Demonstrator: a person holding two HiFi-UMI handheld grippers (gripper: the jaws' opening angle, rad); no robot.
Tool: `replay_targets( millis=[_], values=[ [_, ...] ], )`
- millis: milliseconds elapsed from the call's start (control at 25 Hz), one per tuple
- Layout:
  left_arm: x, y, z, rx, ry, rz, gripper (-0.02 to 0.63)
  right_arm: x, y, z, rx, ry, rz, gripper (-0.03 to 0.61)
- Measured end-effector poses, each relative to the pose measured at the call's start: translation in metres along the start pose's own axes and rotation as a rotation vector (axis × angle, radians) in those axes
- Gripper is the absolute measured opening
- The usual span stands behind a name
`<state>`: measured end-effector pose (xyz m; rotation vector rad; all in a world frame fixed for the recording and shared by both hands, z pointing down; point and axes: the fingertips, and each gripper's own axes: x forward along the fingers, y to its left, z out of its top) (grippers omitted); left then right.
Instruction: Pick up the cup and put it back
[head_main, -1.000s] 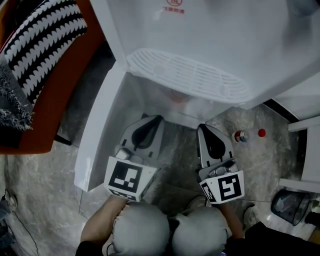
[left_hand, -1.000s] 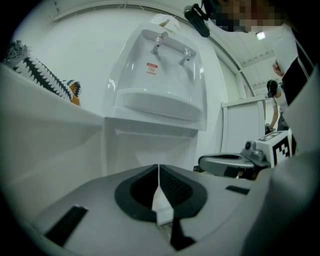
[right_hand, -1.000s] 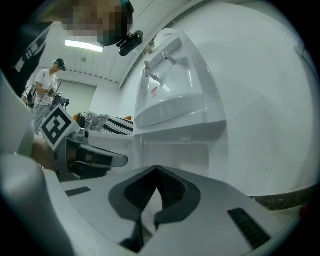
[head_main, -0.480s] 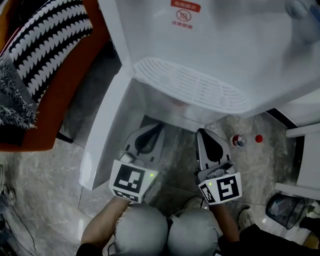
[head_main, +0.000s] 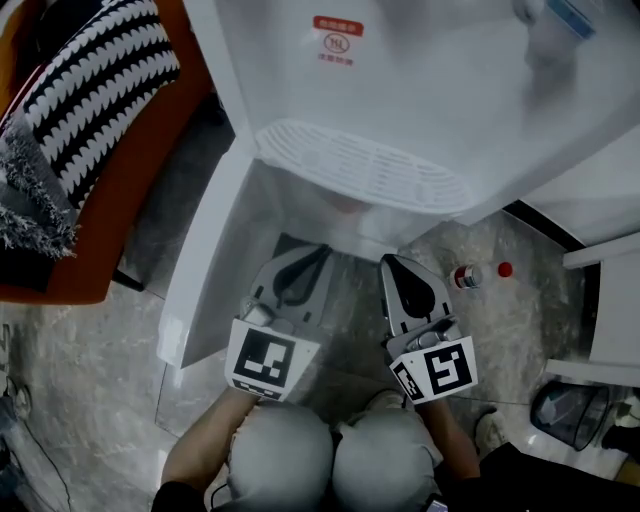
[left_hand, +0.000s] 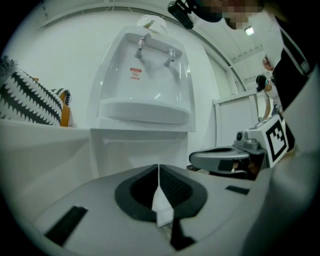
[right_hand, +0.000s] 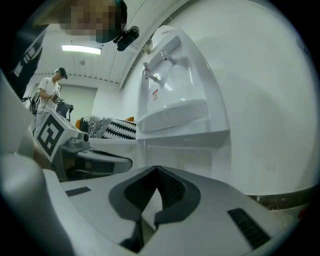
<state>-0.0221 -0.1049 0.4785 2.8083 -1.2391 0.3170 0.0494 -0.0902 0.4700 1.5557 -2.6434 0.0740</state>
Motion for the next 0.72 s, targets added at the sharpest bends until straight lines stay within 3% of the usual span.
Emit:
replay_targets(
  millis=[400,560,720],
  values=[
    [-0.014,0.000,0.019,0.051,-0.050,0.002,0.018,-0.011,0.002,0.018,-0.049,-0.049,-0.009,0.009],
    [-0.021,-0.001,0.023,0.018,-0.052,0.017,0.018,-0.018,0.003,0.022,-0.057,-0.056,-0.010,0.009],
    [-0.024,-0.004,0.027,0.074,-0.065,-0.002,0.018,-0.022,0.005,0.028,-0.063,-0.073,-0.011,0.009]
  ],
)
